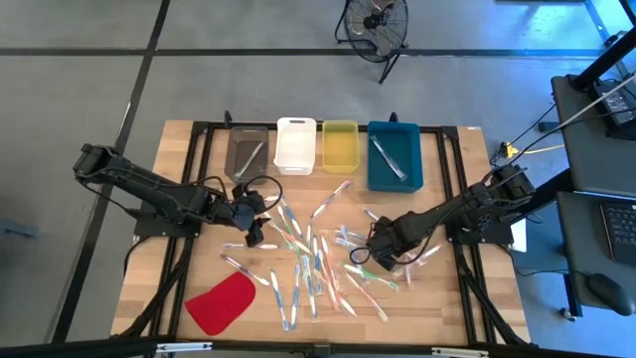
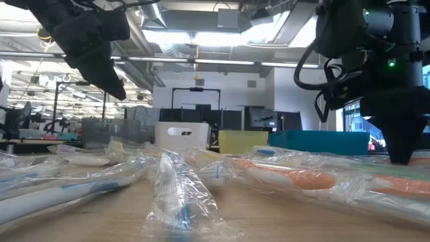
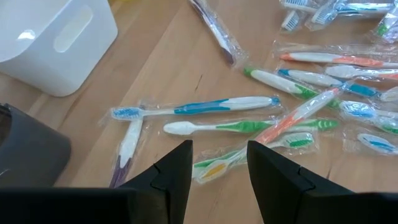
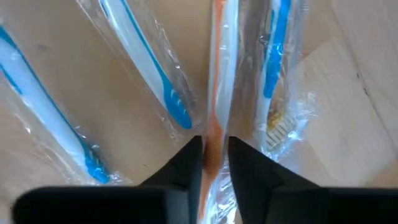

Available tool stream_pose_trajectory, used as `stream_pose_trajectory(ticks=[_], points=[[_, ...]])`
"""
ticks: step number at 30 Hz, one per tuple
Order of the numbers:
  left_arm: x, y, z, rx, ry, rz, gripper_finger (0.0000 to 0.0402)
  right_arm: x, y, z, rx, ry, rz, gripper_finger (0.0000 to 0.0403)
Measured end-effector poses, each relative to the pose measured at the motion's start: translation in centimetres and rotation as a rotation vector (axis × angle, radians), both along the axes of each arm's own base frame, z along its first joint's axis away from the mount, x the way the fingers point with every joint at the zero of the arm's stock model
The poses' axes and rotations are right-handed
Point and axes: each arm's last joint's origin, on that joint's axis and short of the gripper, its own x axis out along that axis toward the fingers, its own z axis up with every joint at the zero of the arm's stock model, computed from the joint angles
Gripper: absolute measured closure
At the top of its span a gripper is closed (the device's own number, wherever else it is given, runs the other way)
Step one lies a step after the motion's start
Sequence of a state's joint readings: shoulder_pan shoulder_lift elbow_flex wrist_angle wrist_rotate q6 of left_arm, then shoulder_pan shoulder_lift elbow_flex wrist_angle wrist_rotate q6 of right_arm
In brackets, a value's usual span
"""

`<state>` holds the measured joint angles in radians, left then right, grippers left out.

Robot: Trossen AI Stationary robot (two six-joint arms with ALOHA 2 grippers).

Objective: Pick & Place Toothbrushes
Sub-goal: Put the orange toothbrush into the yellow bin

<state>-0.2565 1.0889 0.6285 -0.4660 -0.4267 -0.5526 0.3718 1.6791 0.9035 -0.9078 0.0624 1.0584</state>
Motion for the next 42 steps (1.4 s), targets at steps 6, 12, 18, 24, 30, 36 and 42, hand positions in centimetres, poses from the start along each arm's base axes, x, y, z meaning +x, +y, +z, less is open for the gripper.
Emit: stream_pose_trajectory(ticks=[6, 12, 18, 24, 30, 36, 42], points=[[0.0, 0.0, 0.0, -0.002, -0.001, 0.002, 0.0254, 0.1, -0.2, 0.0, 0.005, 0.004, -0.005, 0.0380], [0.0, 0.0, 0.0, -0.002, -0.001, 0.002, 0.0254, 0.0, -0.2, 0.1, 0.026, 0.010, -0.005, 0.0368], [0.0, 0.0, 0.0, -0.002, 0.000, 0.002, 0.0254, -0.1, -0.2, 0.8, 0.039, -0.019, -0.004, 0.0368], [0.0, 0.0, 0.0, -0.002, 0.000, 0.002, 0.0254, -0.1, -0.3, 2.3, 0.063, -0.110, 0.021, 0.0387], [0.0, 0.1, 0.0, 0.007, -0.007, 0.023, 0.0254, 0.4, -0.5, 4.2, 0.001, -0.318, 0.078, 0.0369], [0.0, 0.2, 0.0, 0.010, -0.010, 0.035, 0.0254, 1.7, -0.9, 5.7, -0.069, -0.520, 0.144, 0.0382], [0.1, 0.5, 0.0, 0.017, -0.006, 0.042, 0.0254, 3.1, -2.3, 6.4, -0.093, -0.629, 0.175, 0.0374]])
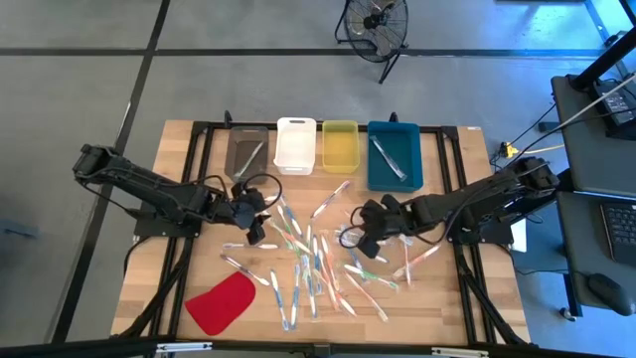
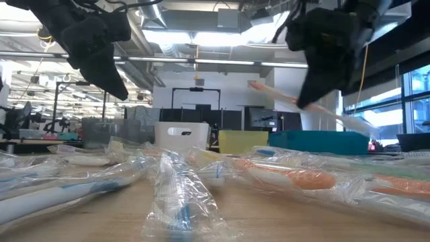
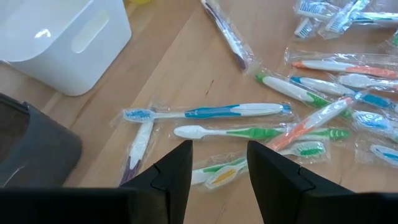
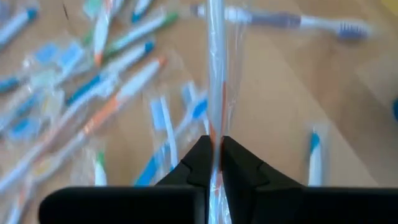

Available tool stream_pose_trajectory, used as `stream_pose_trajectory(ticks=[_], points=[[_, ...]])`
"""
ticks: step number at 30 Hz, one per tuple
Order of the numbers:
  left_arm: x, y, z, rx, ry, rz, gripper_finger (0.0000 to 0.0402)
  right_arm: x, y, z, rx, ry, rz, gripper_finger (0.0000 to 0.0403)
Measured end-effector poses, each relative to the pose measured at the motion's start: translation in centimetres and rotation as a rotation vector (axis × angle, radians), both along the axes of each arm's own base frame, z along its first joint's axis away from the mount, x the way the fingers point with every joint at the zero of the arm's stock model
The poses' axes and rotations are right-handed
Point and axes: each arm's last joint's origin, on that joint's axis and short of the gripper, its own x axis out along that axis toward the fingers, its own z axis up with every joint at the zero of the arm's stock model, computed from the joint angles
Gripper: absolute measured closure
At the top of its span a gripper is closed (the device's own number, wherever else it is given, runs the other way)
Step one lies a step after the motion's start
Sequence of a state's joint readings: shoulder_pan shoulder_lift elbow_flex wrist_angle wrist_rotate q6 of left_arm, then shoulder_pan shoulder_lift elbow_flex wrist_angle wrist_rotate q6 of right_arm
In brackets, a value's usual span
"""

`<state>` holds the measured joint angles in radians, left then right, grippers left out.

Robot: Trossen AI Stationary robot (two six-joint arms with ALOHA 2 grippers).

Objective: Pick & Place Toothbrushes
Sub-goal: Put the orange toothbrush into the yellow bin

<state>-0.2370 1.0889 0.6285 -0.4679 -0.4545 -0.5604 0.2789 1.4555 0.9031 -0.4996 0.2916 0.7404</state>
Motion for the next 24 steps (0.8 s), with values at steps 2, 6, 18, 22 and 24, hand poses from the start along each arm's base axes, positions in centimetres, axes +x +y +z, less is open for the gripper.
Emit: stream_pose_trajectory(ticks=[2, 6, 18, 22, 24], points=[[0.0, 0.1, 0.0, 0.009, 0.004, -0.003, 0.0254, 0.4, -0.7, 0.1, -0.012, -0.025, -0.002, 0.0372], [0.1, 0.5, 0.0, 0.025, 0.011, 0.000, 0.0254, 1.5, -2.1, 0.7, -0.039, -0.109, -0.011, 0.0378], [0.1, 1.9, 0.0, 0.127, 0.047, 0.021, 0.0254, 3.4, -7.4, 2.0, -0.122, -0.285, -0.084, 0.0377], [0.1, 2.1, -0.1, 0.129, 0.061, 0.030, 0.0254, 3.8, -9.1, 2.7, -0.169, -0.354, -0.100, 0.0383], [0.0, 2.1, -0.1, 0.128, 0.068, 0.034, 0.0254, 4.0, -9.9, 3.1, -0.198, -0.388, -0.103, 0.0381]])
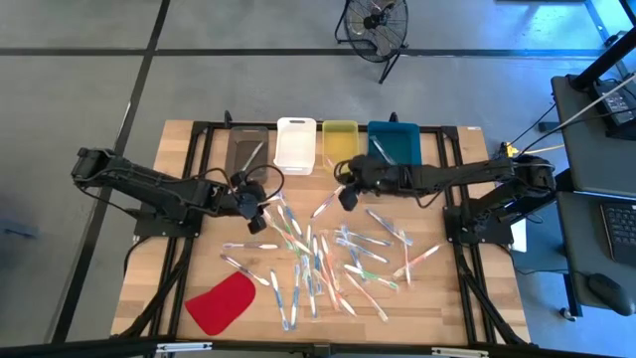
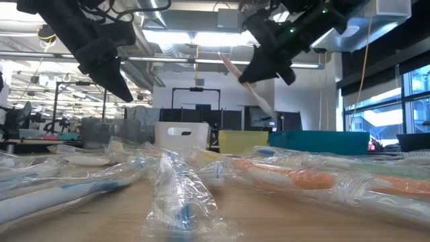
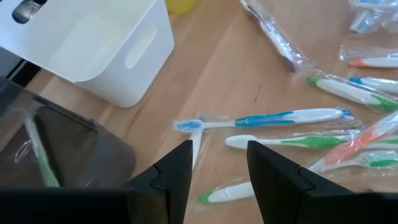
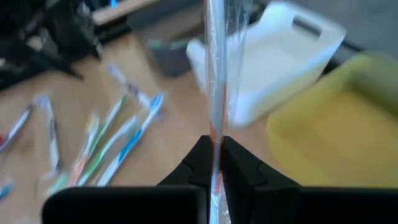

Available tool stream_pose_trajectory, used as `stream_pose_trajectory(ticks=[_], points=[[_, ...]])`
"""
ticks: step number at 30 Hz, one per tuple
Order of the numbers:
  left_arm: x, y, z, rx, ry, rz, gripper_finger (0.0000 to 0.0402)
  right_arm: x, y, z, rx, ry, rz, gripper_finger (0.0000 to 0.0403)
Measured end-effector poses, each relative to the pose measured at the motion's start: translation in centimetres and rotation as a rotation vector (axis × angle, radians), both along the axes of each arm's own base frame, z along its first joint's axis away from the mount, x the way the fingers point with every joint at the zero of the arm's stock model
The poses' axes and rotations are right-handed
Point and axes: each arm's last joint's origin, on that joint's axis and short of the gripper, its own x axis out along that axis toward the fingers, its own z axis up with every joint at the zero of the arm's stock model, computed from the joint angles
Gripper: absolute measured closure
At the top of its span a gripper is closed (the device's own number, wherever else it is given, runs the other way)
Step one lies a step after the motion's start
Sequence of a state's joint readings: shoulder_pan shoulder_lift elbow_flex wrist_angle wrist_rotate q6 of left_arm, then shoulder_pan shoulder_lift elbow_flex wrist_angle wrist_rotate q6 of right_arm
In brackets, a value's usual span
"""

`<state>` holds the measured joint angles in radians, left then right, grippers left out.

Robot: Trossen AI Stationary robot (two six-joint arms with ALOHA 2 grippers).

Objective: Pick & Place Toothbrushes
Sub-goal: Put the orange toothbrush into the yellow bin

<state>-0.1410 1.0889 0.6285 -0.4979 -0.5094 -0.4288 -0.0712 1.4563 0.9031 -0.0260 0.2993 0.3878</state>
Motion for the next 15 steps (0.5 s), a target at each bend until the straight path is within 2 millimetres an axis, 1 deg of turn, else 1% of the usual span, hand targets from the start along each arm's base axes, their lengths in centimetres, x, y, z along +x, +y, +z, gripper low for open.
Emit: stream_pose_trajectory(ticks=[4, 8, 12, 15], points=[[-0.1, 0.0, -0.1, -0.019, 0.002, 0.024, 0.0254, 0.3, -1.7, 0.8, -0.058, -0.080, -0.025, 0.0374], [-0.3, -0.4, -0.2, -0.043, -0.004, 0.040, 0.0254, 0.4, -3.5, 1.7, -0.124, -0.147, -0.054, 0.0379], [-0.3, -0.8, -0.2, -0.061, -0.017, 0.040, 0.0254, 0.2, -5.1, 2.3, -0.174, -0.193, -0.089, 0.0382], [-0.3, -1.1, -0.2, -0.072, -0.024, 0.037, 0.0254, 0.0, -6.2, 2.5, -0.185, -0.214, -0.126, 0.0377]])
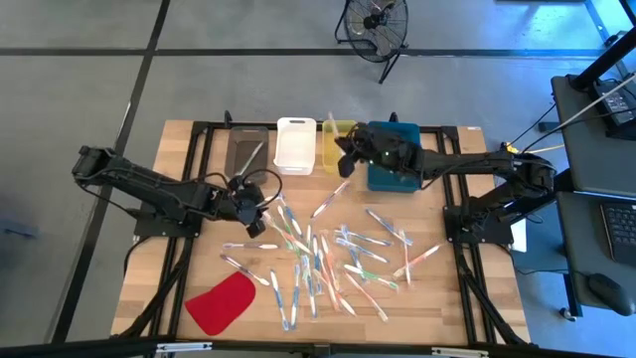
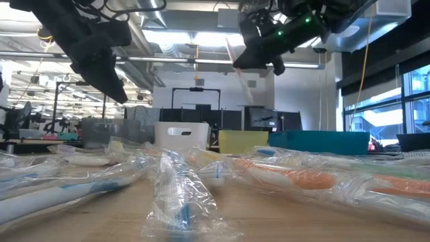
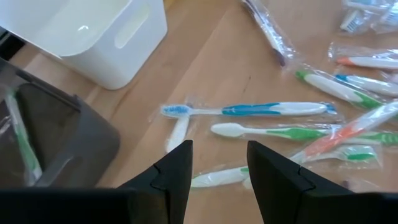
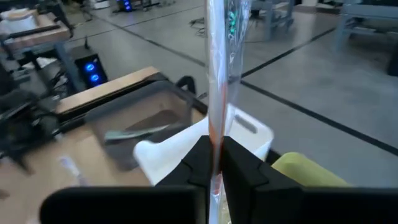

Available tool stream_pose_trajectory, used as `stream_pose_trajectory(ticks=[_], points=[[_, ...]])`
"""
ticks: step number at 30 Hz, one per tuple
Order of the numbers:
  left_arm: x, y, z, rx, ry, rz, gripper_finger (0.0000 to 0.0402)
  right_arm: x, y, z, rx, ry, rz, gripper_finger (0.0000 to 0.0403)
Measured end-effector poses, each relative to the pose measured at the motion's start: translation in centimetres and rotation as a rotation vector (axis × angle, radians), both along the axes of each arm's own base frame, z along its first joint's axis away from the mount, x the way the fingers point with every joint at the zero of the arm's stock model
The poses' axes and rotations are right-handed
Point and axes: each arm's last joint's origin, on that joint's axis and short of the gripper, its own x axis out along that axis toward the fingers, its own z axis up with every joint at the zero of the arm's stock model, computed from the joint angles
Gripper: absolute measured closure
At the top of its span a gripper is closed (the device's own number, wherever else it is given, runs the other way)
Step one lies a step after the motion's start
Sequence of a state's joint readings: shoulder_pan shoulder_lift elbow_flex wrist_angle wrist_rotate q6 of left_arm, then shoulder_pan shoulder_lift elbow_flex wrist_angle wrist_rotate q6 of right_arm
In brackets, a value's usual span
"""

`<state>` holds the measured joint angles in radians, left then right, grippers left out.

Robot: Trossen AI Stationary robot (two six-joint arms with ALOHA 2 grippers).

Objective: Pick & Place Toothbrushes
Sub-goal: Put the orange toothbrush into the yellow bin

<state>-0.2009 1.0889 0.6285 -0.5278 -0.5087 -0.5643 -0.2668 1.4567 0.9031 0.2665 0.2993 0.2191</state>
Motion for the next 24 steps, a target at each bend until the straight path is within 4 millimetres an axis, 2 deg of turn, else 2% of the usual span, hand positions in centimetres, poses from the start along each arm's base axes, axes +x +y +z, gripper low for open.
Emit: stream_pose_trajectory(ticks=[14, 24], points=[[-0.1, -0.5, 0.0, 0.010, -0.012, 0.001, 0.0254, -0.9, -3.4, 0.8, -0.061, -0.078, -0.138, 0.0377], [-0.1, -0.4, 0.0, 0.017, -0.014, 0.005, 0.0254, -1.4, -5.6, 0.5, -0.064, -0.107, -0.219, 0.0384]])
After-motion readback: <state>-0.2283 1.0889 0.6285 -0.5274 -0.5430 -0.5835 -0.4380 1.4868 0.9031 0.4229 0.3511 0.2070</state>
